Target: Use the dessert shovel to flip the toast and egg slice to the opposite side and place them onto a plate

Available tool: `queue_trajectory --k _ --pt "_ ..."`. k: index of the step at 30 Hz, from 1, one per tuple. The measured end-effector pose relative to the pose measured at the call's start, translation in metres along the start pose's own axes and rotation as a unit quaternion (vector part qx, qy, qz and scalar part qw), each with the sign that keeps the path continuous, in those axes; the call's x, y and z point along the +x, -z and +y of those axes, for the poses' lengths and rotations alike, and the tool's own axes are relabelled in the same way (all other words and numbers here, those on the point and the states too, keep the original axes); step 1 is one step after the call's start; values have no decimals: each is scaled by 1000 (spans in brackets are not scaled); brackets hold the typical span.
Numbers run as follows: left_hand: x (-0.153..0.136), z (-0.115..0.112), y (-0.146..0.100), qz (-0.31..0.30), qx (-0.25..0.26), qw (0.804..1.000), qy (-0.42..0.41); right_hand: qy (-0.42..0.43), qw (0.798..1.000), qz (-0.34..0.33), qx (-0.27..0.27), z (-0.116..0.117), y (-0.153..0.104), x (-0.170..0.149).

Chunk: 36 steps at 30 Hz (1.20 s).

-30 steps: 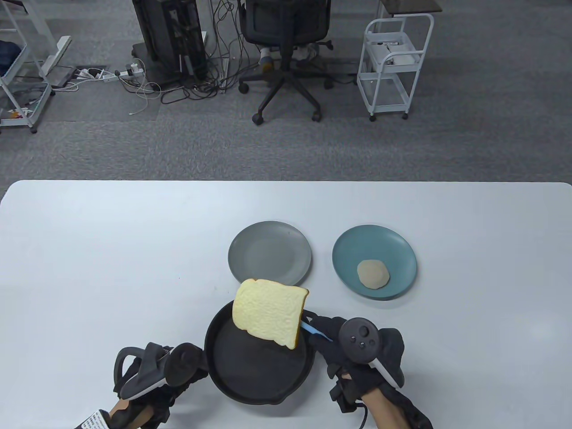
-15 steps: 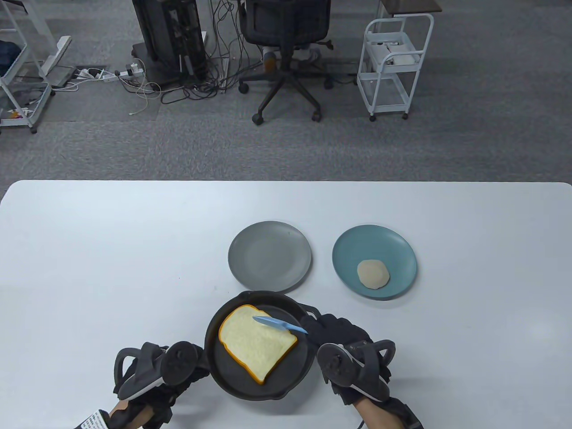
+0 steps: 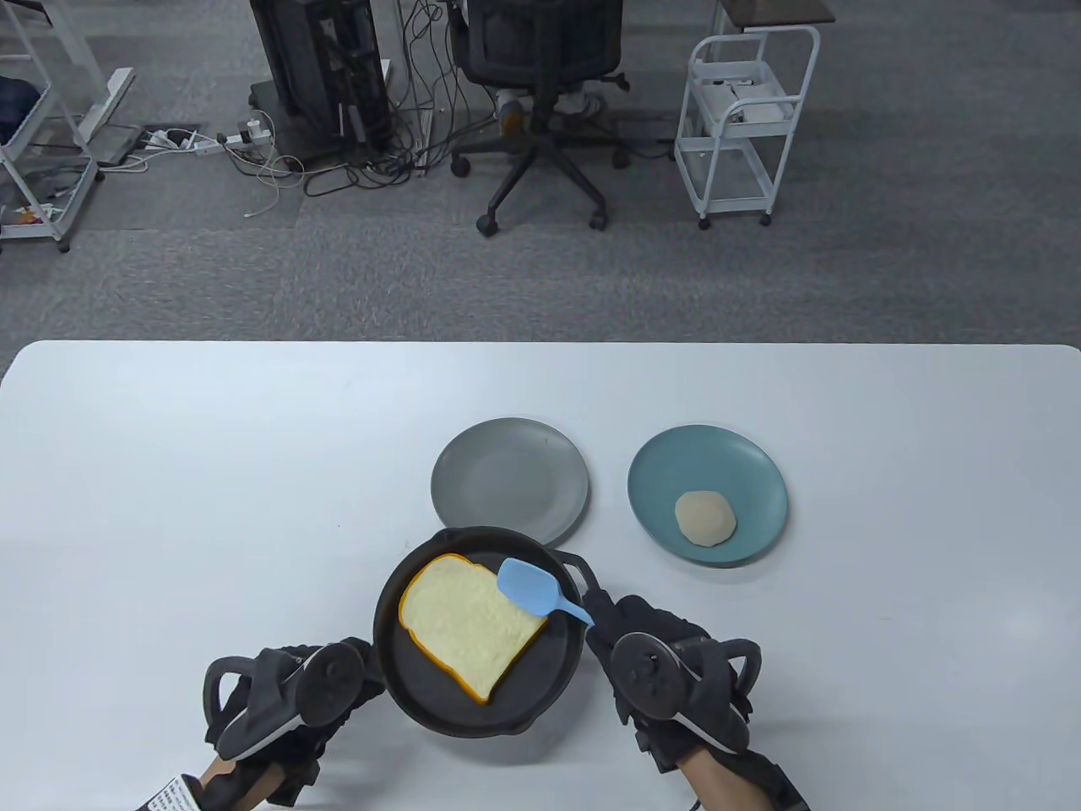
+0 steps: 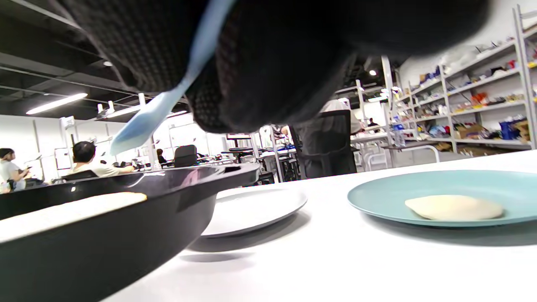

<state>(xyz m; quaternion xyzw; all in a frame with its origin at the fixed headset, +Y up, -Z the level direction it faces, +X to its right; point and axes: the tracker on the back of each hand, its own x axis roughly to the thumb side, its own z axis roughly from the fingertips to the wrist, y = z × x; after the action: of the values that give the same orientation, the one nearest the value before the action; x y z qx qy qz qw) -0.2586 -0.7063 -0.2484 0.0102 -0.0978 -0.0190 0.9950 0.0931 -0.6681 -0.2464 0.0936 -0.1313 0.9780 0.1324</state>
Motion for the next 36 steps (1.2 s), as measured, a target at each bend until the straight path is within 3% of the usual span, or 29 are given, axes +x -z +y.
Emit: queue_trajectory --k 7,18,22,33,36 --pt "1 6 -3 22 18 999 23 -4 989 47 142 -15 2 -10" --pt "7 5 -8 32 34 998 47 -71 971 28 229 6 -3 22" --pt "9 8 -11 38 24 998 35 -79 972 23 220 13 -4 25" --pt "1 -2 -3 45 -18 998 -30 58 975 66 202 33 2 2" --pt "5 -3 -4 42 -8 999 -13 82 974 78 196 33 3 -2"
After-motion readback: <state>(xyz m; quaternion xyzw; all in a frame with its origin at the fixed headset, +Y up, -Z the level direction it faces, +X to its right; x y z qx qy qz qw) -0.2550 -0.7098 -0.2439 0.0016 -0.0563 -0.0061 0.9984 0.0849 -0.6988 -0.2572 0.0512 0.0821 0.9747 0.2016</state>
